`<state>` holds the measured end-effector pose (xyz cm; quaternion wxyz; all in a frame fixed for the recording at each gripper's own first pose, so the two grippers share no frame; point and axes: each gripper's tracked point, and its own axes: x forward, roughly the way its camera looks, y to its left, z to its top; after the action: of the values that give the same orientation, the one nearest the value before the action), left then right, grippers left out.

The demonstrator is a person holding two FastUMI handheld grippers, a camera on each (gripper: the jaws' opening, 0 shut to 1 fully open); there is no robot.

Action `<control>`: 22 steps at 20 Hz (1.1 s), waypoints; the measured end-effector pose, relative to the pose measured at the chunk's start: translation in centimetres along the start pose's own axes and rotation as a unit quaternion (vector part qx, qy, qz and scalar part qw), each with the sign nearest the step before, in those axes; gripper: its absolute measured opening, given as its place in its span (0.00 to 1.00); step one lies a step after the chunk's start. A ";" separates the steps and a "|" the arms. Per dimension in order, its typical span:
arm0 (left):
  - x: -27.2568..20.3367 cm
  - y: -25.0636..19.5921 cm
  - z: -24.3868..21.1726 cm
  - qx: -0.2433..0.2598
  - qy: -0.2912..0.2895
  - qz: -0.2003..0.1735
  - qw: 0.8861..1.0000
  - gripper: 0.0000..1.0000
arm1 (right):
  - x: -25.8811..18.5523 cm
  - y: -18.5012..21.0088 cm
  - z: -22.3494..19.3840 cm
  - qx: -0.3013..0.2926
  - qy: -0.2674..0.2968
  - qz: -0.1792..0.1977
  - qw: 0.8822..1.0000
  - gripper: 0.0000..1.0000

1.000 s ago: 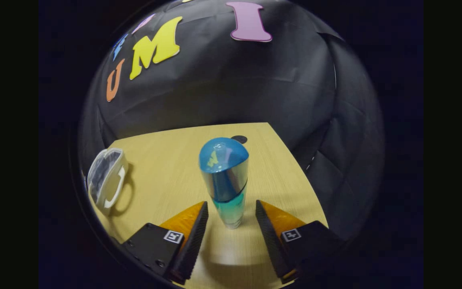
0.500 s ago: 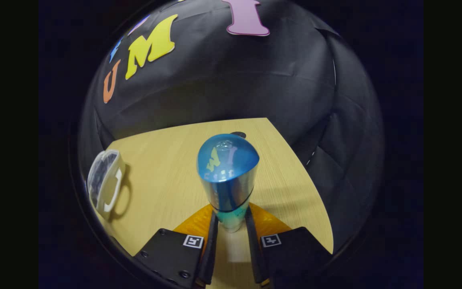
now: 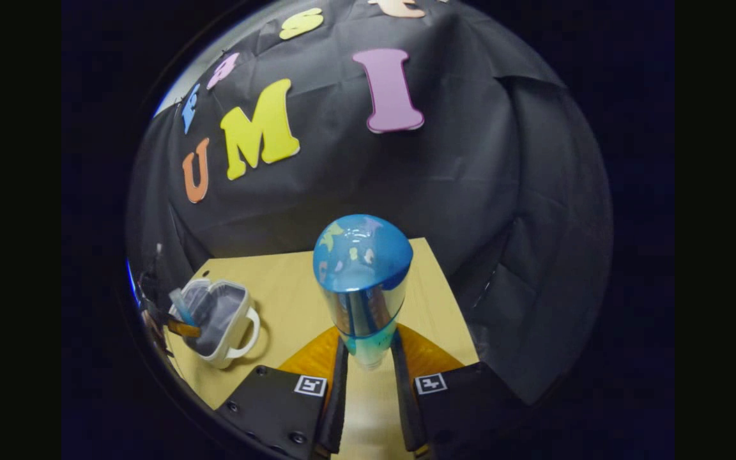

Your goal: First open the suitcase, pack the skin care products into it, and then close the suitcase.

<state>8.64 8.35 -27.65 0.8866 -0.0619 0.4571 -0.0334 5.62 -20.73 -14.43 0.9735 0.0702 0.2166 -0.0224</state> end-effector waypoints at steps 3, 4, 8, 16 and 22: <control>1.9 0.5 -1.3 -0.018 0.054 -0.004 0.998 0.40 | -3.9 0.8 0.9 0.004 -0.011 -0.002 1.000 0.33; 2.3 0.5 -1.4 -0.021 0.071 -0.002 0.997 0.40 | -4.7 1.0 1.1 0.006 -0.014 -0.004 1.000 0.33; 3.0 0.7 -0.9 -0.002 0.117 0.002 0.993 0.40 | -6.8 2.2 0.4 -0.008 -0.019 -0.008 1.000 0.33; 3.7 1.1 -1.1 0.003 0.196 0.020 0.980 0.40 | -7.4 6.4 -0.5 -0.037 0.001 0.023 0.999 0.33; 1.8 -0.4 -0.2 -0.005 0.160 -0.020 0.987 0.78 | -5.2 17.2 -0.7 -0.096 0.019 0.120 0.988 0.33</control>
<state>9.52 7.75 -29.20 0.8012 -0.0693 0.5915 -0.0585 1.89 -3.56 -10.66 0.9670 0.0020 0.2264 0.1167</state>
